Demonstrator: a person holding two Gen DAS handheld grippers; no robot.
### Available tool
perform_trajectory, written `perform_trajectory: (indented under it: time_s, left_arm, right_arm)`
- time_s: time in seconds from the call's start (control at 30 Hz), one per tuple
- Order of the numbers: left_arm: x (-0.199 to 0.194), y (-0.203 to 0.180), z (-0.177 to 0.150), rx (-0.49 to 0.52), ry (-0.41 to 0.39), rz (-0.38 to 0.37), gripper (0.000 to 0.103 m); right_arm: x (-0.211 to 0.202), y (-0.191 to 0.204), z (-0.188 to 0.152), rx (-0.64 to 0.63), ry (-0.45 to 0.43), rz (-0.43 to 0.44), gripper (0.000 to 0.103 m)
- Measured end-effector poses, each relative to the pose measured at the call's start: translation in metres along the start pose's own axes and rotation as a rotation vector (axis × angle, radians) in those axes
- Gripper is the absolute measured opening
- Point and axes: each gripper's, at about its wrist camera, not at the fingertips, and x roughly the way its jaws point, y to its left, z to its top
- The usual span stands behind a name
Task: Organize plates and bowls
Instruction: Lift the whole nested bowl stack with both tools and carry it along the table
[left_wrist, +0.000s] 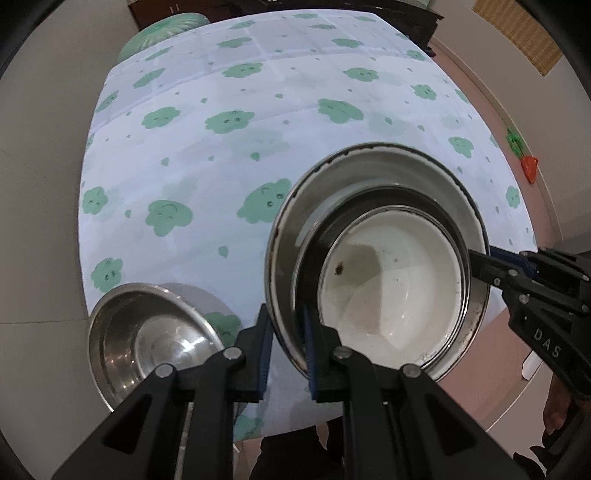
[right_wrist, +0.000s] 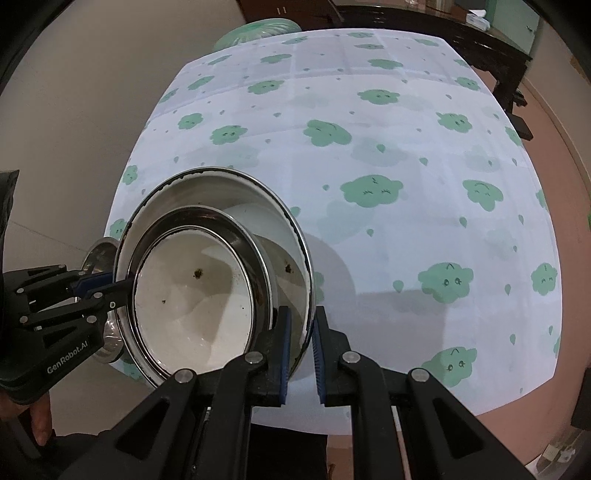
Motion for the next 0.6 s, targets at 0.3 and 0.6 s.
perform_trajectory:
  time_s: [0.3,0.6]
  left_arm:
    - [-0.019,0.030,-0.012,-0.056,-0.027,0.019,0.013]
    - [-0.033,0.071,-0.031,-0.133,-0.042,0.038,0.012]
  right_arm:
    - [-0.008,0.032,0.009,-0.066,-0.011,0.014,0.012]
    - [-0.010,0.076,0.016,-0.149,-0.010,0.033,0.013]
